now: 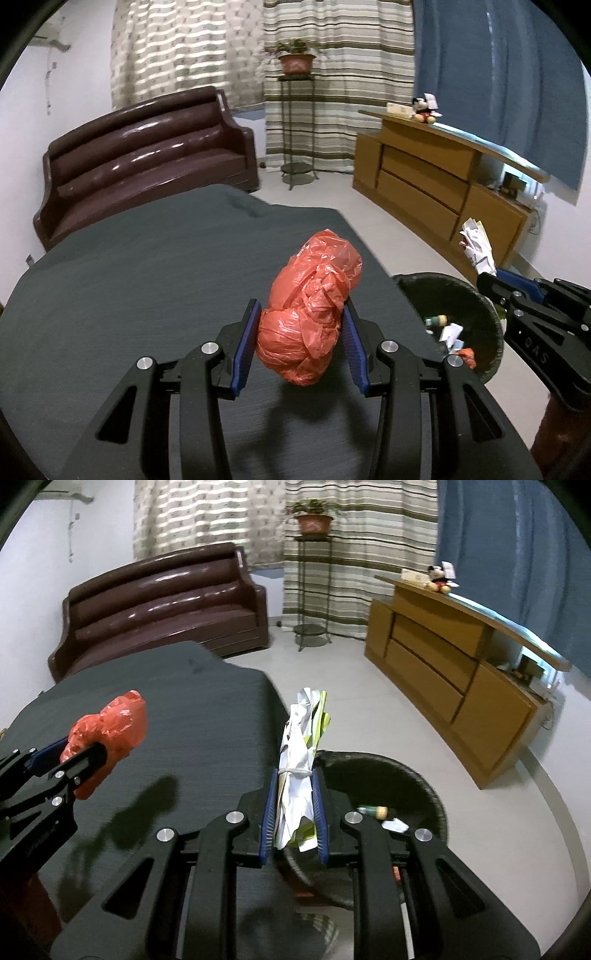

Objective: Collect trash
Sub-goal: 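Carry the red bag and white packet over the black bin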

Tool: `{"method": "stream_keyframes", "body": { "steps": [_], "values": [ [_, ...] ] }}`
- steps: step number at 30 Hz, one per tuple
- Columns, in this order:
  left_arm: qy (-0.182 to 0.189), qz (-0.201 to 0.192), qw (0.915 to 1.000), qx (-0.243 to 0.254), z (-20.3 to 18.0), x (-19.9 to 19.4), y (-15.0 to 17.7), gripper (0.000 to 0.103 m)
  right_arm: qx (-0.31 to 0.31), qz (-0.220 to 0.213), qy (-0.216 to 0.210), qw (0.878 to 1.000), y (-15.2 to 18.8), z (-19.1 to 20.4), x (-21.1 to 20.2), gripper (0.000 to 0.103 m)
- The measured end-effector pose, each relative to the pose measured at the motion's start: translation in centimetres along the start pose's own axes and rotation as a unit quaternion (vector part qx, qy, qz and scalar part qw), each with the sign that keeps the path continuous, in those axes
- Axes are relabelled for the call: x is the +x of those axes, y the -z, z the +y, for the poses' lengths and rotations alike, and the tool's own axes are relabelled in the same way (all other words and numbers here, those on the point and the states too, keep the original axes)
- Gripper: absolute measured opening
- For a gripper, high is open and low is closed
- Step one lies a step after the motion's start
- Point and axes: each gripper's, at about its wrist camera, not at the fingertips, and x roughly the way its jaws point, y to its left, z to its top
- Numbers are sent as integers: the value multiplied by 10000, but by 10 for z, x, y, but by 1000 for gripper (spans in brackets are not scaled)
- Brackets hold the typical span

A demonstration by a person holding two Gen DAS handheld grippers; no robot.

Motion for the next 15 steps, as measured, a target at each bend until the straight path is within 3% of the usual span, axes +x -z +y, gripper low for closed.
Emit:
{"method": "stream_keyframes", "body": {
  "steps": [15],
  "values": [
    [434,22,9981,439,-64,24,-8,43,445,-22,457,9980,4,-66,5,18]
  ]
}}
